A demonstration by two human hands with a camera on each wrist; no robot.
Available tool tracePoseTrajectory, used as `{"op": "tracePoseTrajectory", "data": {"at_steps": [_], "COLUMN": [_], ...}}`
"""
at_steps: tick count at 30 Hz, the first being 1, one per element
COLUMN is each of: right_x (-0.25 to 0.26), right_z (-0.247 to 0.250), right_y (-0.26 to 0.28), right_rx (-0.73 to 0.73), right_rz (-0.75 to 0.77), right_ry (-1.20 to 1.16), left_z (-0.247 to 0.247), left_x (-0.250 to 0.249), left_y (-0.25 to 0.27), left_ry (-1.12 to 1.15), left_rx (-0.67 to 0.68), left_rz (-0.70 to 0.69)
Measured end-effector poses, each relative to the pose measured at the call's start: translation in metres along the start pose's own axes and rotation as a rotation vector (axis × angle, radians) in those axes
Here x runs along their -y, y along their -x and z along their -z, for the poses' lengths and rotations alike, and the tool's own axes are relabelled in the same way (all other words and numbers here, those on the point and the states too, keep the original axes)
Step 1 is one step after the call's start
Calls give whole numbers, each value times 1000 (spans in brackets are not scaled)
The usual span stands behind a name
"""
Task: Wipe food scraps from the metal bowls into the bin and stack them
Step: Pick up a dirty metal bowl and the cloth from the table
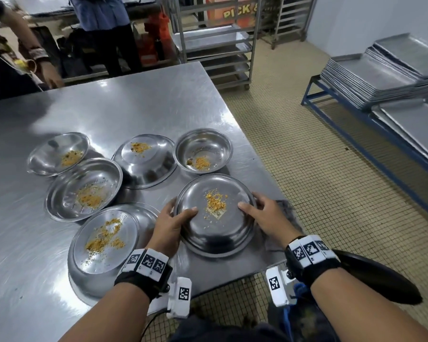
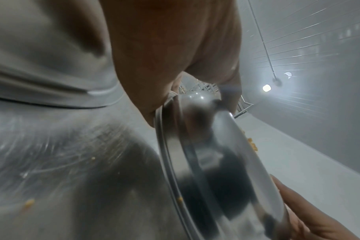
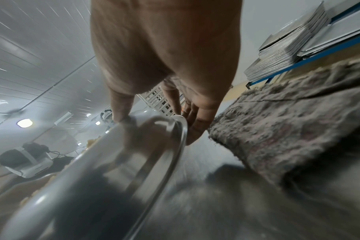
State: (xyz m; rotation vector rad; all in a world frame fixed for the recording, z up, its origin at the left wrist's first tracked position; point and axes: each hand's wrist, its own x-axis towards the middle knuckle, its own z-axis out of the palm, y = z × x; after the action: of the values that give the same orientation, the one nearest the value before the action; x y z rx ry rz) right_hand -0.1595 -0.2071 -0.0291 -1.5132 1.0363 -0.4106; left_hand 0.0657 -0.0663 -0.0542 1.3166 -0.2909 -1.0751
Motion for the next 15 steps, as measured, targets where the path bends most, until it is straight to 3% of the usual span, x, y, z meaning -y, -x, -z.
{"op": "tracePoseTrajectory", "data": {"at_steps": [2,6,13,15], "right_x": [-2,-29,-78,-85], "right_z": [8,24,17,14], "right_y": [10,19,26,25], "right_rx": [-72,-373,-185,-196], "right_rz": [-11,-17,-41,-20], "right_ry": [93,473,875,911], "left_z": [1,8,20,21], "left_x": [3,9,18,19], "left_y": [0,-2,4,8], "left_ry": [2,-19,-10,-14], "left_rx": [6,20,2,-7], "left_rz": [6,1,5,3]}}
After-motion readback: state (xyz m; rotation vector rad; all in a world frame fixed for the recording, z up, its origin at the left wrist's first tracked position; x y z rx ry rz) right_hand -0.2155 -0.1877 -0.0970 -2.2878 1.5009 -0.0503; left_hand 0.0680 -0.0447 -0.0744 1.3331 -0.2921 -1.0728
